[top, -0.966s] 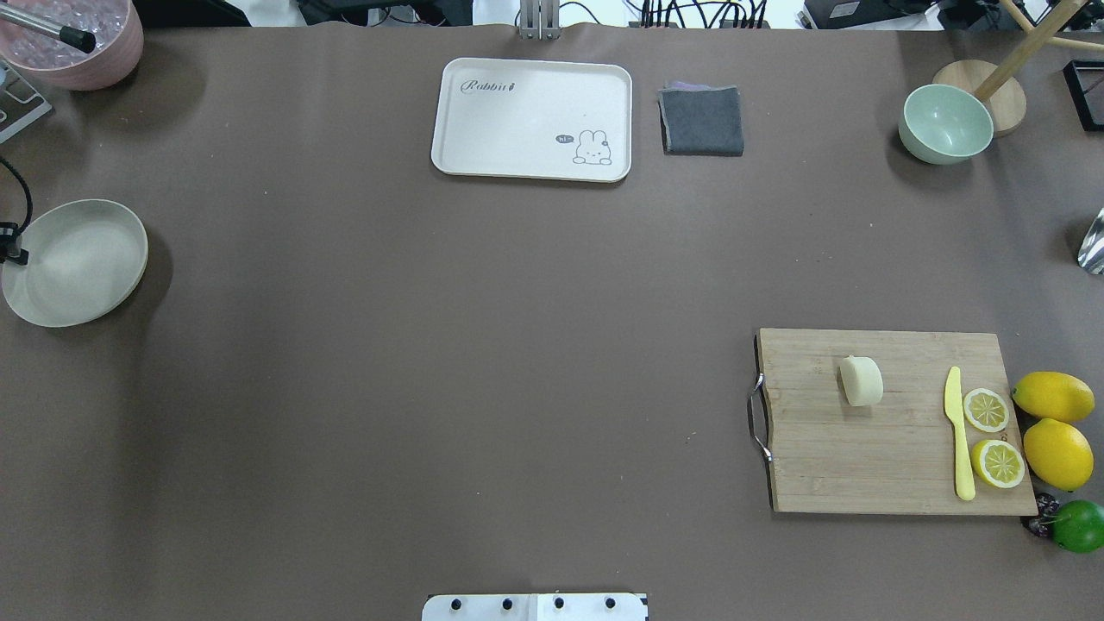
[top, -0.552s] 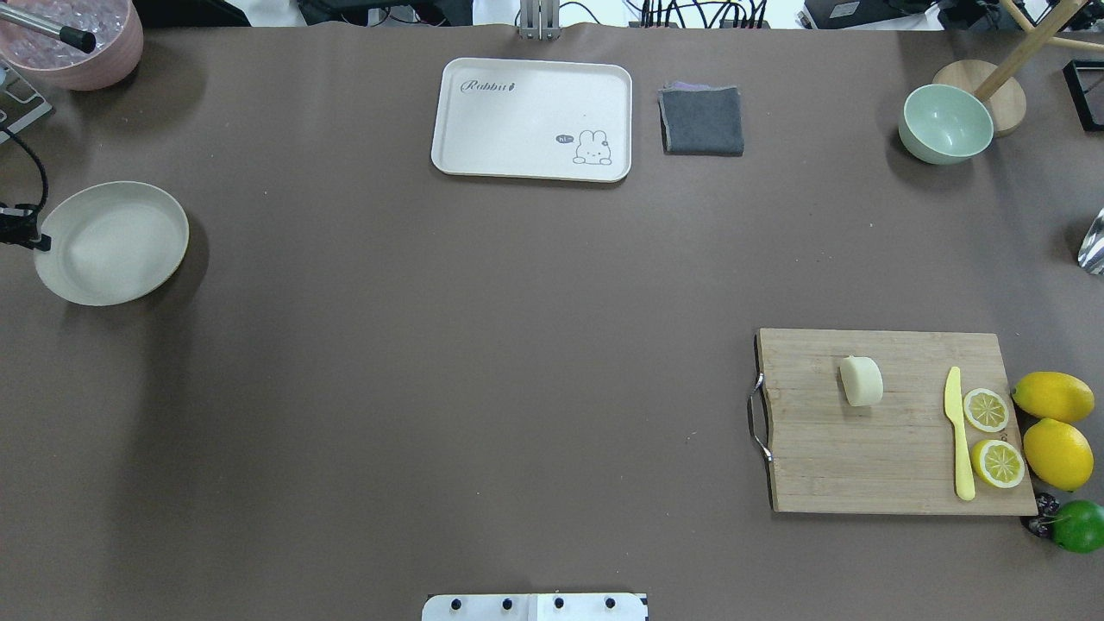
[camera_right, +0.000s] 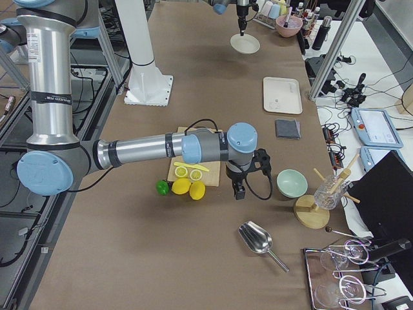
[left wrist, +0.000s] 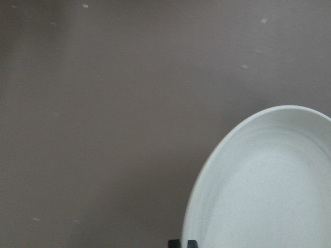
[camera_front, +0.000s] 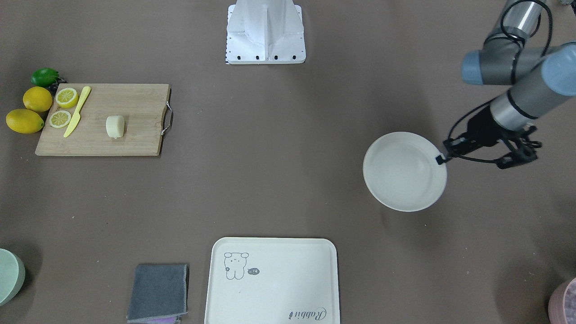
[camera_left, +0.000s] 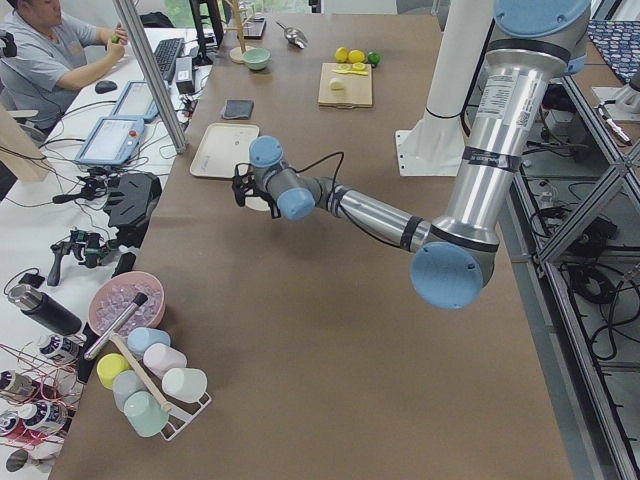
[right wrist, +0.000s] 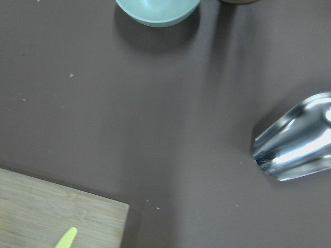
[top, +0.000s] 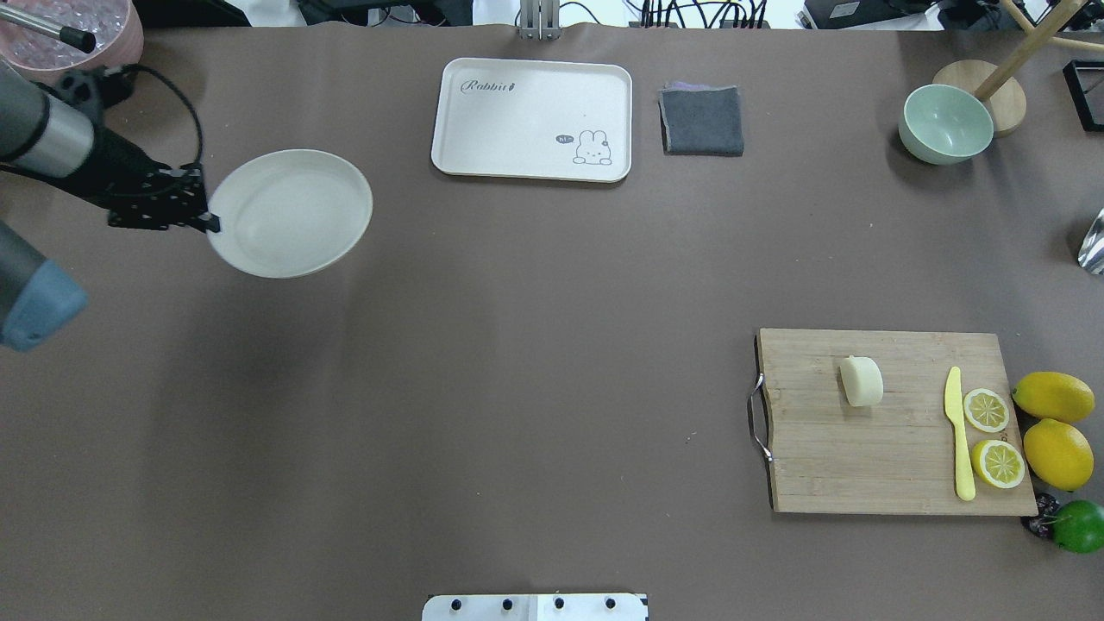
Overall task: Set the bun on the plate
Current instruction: 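Grasp the white plate rim with the left gripper and slide it toward the table center, then hold the plate with the left gripper while the right gripper grasps the white bun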
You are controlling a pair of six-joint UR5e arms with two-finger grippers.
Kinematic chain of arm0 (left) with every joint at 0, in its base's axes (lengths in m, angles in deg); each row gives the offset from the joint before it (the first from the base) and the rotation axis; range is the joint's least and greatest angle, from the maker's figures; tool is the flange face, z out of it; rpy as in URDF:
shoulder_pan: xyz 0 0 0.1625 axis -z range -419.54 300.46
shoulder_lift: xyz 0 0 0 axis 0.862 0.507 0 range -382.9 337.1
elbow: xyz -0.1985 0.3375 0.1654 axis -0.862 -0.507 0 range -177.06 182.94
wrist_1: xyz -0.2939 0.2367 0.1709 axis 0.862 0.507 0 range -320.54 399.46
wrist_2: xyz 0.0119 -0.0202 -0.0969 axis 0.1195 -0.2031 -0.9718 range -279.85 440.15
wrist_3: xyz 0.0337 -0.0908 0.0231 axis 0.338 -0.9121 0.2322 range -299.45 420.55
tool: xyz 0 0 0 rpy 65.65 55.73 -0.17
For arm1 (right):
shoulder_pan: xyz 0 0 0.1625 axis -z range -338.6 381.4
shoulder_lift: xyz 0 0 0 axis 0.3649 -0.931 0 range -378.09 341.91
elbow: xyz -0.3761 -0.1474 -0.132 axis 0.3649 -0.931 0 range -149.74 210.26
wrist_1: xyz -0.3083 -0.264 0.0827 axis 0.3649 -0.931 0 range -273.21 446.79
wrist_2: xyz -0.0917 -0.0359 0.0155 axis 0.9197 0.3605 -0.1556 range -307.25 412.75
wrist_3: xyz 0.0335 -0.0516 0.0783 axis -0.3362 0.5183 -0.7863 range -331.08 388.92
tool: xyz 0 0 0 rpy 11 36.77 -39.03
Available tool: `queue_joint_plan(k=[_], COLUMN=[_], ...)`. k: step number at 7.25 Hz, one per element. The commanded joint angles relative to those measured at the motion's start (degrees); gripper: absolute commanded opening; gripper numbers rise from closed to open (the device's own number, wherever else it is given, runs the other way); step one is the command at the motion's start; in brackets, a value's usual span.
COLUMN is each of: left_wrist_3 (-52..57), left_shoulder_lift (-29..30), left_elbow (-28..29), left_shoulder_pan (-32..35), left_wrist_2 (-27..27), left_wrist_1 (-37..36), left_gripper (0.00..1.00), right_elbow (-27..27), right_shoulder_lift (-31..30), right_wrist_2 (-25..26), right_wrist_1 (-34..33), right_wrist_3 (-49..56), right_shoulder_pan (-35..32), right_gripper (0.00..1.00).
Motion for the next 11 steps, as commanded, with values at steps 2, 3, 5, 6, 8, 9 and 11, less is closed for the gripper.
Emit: queue_joint_plan(k=[2, 3, 5, 6, 8, 9, 11], left_wrist_3=[-16.2, -17.0, -17.1, -17.0, -16.9, -17.0, -16.9], left_shoulder_lift=[14.2, 15.7, 18.5, 18.7, 18.6, 18.5, 18.2], left_elbow=[-3.4, -2.7, 0.5, 2.6, 6.0, 6.0, 6.0], left_shoulder_pan=[-19.1, -24.2, -28.1, -28.8, -28.8, -28.8, -28.8], left_wrist_2=[14.1, 19.0, 23.6, 25.1, 25.2, 25.2, 25.2], left_wrist_1=[-9.5, -10.0, -9.5, -7.1, -1.8, -1.8, -1.8], left_gripper=[0.00, 0.00, 0.00, 0.00, 0.00, 0.00, 0.00], right_elbow=[9.3, 10.1, 10.8, 10.7, 8.7, 8.4, 7.9], right_shoulder_lift=[-1.2, -1.2, -0.9, -1.2, -0.9, -0.5, 0.5], right_wrist_2=[-1.1, -1.5, 0.6, 4.9, 6.3, 8.6, 9.7], right_wrist_1=[0.1, 0.6, 6.4, 9.7, 10.0, 10.0, 11.0], right_wrist_3=[-13.5, -13.7, -26.0, -29.2, -32.3, -34.3, -40.0], right_shoulder_pan=[9.7, 12.1, 20.2, 24.9, 30.3, 32.8, 36.7], right_gripper=[1.00, 1.00, 0.98, 0.98, 0.98, 0.95, 0.94])
